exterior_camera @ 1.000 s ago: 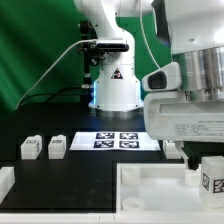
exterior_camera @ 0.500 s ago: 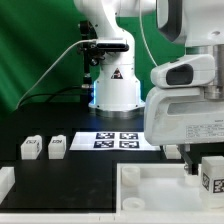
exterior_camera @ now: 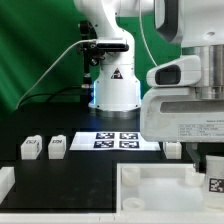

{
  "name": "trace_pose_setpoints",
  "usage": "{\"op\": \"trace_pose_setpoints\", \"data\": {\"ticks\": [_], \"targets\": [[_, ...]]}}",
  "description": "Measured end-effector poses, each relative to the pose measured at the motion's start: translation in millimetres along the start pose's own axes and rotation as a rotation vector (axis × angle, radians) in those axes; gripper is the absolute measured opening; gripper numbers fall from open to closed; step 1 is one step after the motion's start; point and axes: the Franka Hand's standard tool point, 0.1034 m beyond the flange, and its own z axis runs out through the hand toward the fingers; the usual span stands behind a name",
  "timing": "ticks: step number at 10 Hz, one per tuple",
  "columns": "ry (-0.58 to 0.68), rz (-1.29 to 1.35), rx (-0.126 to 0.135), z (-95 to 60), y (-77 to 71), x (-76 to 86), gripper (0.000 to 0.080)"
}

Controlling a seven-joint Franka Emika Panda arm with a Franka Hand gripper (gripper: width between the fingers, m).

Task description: Assemble one leg

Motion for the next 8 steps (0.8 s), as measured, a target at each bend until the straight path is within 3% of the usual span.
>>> {"op": "trace_pose_setpoints", "data": {"ticks": [4, 5, 8], "targets": [[-0.024, 0.817, 0.021, 2.1, 12.1, 0.6, 0.0294], [-0.043, 0.92, 0.037, 2.1, 12.5, -0.3, 0.0297], [-0.079, 1.285, 0.045, 1.7, 10.2, -5.1, 0.0298]]}}
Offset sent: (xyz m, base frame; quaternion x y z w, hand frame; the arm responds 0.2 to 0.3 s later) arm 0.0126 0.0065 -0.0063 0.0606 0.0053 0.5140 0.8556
